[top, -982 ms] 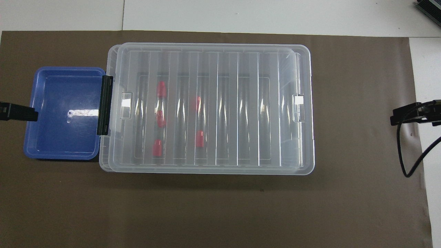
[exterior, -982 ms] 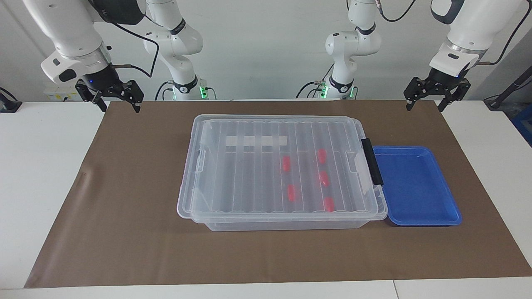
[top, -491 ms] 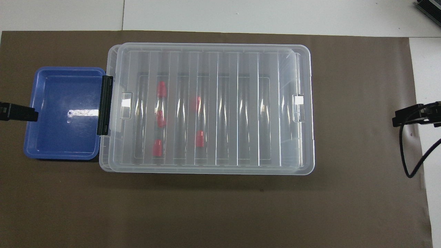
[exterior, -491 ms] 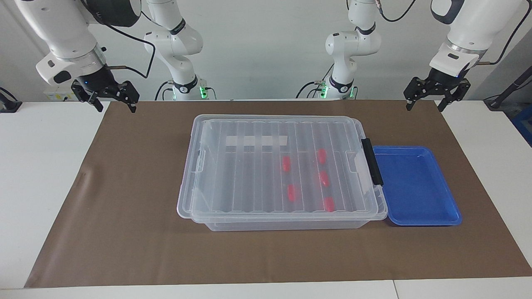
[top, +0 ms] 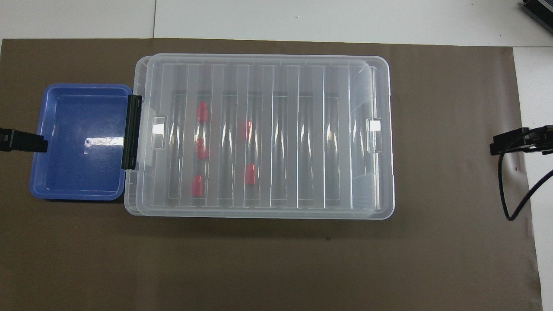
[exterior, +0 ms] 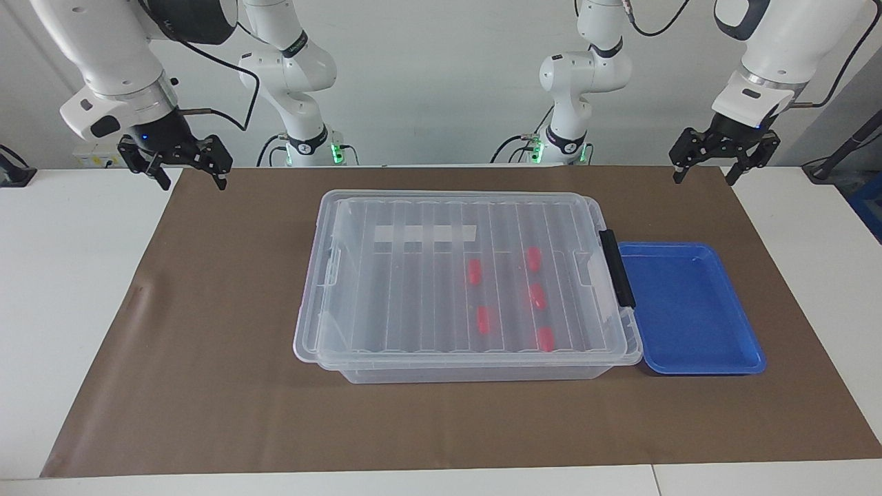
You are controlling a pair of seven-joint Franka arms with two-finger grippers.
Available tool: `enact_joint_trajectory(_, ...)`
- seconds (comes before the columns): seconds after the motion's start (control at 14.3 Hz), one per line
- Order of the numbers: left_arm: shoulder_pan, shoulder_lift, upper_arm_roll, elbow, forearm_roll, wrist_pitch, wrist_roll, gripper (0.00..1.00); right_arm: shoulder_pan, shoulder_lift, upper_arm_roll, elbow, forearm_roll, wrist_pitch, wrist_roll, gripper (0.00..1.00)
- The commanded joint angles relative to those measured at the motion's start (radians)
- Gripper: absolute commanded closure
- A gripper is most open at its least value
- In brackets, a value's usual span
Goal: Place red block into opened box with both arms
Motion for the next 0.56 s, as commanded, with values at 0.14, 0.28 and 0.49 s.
enact_joint_trajectory(0.14,0.009,-0.010,-0.003,0.004,0.001,-0.020,-0.005,0.00,-0.007,-0.014,0.006,-0.015,-0.003,0.013,0.016,0.00)
enact_joint_trajectory(0.28,0.007,-0.010,-0.003,0.004,-0.001,-0.020,-0.005,0.00,-0.007,-0.014,0.006,-0.015,-0.003,0.013,0.016,0.00)
enact_joint_trajectory(0.49,0.009,-0.010,-0.003,0.004,0.001,-0.020,-0.005,0.00,-0.007,-0.014,0.006,-0.016,-0.003,0.013,0.016,0.00)
